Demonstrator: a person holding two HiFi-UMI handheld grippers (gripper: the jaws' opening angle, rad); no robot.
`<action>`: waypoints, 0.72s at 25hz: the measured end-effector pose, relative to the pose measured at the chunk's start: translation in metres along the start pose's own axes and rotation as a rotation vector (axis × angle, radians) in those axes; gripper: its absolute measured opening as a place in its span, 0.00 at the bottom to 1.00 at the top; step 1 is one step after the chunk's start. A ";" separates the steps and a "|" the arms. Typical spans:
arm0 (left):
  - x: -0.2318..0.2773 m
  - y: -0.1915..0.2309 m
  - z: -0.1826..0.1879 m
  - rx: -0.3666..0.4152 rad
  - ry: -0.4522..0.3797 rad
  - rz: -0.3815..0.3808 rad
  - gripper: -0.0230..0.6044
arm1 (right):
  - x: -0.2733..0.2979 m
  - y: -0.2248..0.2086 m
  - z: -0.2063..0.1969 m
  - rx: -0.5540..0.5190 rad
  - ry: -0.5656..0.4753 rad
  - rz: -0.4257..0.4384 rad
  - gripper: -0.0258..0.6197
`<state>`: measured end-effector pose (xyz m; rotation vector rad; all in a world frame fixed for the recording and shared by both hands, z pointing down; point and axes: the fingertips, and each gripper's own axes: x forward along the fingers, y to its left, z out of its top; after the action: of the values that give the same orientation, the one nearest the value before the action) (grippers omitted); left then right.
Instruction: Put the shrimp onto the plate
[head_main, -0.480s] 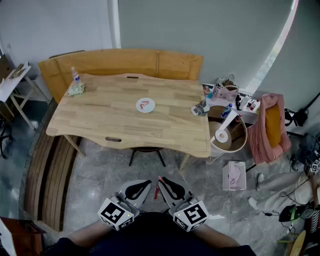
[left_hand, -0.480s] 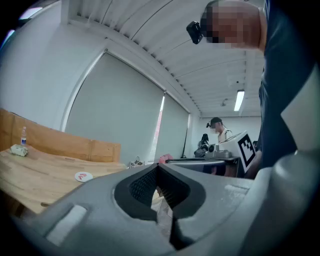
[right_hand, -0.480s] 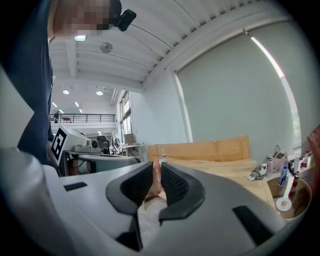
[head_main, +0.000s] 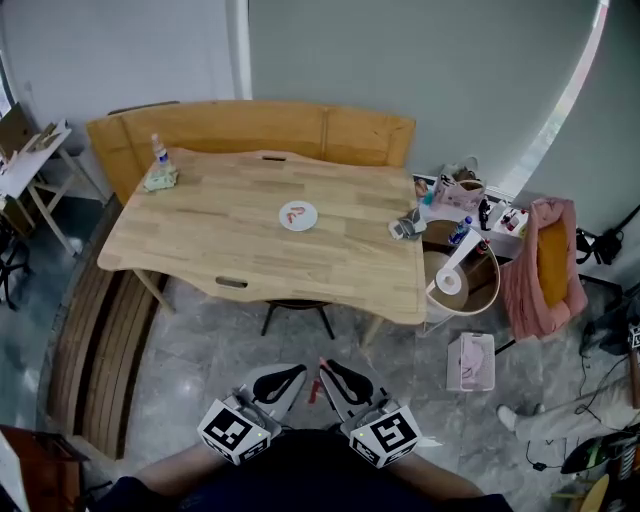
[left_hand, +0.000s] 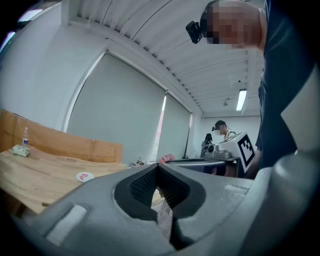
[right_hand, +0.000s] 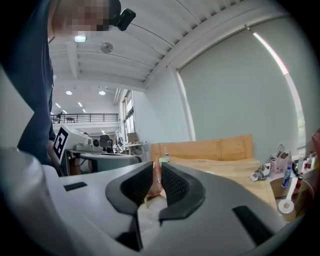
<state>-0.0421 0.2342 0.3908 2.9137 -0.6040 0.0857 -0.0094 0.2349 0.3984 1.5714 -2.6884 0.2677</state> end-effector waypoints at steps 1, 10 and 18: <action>0.002 0.000 0.000 -0.001 -0.002 0.006 0.04 | -0.001 -0.002 0.000 0.001 0.001 0.003 0.13; 0.022 -0.015 -0.006 -0.011 -0.015 0.082 0.04 | -0.022 -0.028 -0.003 -0.017 0.003 0.055 0.13; 0.038 -0.012 -0.015 -0.025 -0.012 0.128 0.04 | -0.022 -0.054 -0.015 0.002 0.032 0.076 0.13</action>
<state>-0.0026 0.2328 0.4070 2.8513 -0.7879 0.0757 0.0469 0.2308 0.4182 1.4546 -2.7282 0.2937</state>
